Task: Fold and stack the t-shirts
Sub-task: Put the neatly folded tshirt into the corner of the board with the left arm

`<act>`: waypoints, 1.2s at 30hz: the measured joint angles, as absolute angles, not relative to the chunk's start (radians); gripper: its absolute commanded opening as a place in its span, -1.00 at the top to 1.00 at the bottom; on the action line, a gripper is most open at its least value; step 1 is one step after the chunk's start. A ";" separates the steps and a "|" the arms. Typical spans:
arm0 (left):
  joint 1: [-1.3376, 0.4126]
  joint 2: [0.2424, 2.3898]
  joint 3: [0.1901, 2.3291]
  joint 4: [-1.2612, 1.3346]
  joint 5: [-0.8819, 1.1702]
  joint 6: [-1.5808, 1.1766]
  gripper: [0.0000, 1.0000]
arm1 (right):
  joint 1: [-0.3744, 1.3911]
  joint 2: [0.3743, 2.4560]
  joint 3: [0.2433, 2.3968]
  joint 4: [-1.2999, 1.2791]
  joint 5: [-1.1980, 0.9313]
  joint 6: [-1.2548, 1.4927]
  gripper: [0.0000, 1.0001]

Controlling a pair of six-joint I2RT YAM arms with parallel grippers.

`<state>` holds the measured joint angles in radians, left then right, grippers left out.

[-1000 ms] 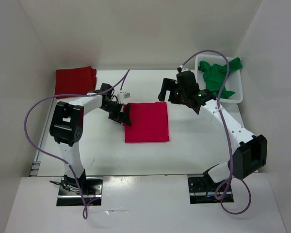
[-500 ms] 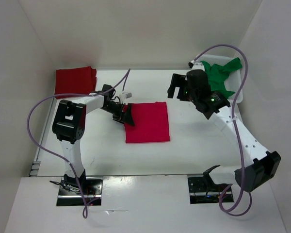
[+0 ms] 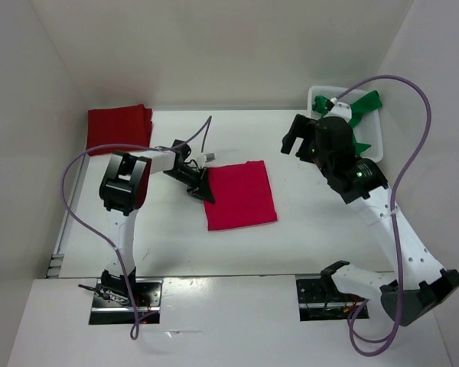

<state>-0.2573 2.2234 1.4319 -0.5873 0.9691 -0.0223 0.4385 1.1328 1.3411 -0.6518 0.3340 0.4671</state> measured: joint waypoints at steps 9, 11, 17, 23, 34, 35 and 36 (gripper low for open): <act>-0.284 2.128 1.573 -0.681 0.568 0.119 1.00 | 0.439 0.968 1.275 -0.671 0.379 0.485 -1.00; -0.280 2.128 1.664 -0.713 0.458 0.163 1.00 | 0.439 0.940 1.251 -0.669 0.383 0.485 -1.00; -0.257 2.149 1.895 -0.834 0.253 0.260 1.00 | 0.435 0.871 1.209 -0.658 0.398 0.477 -1.00; -0.213 2.276 2.188 -0.984 0.119 0.325 1.00 | 0.431 0.828 1.209 -0.641 0.425 0.458 -1.00; 0.189 2.456 2.786 -1.122 -0.034 0.445 1.00 | 0.431 0.879 1.235 -0.648 0.437 0.421 -1.00; 0.228 2.493 2.851 -1.127 -0.048 0.456 1.00 | 0.431 0.893 1.249 -0.651 0.437 0.420 -1.00; 0.257 2.522 2.896 -1.129 -0.062 0.467 1.00 | 0.431 0.904 1.260 -0.651 0.434 0.420 -1.00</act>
<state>0.2573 2.5217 2.8964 -1.1294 -0.0624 0.4671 0.4309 0.9043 1.2598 -0.6514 0.4343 0.4198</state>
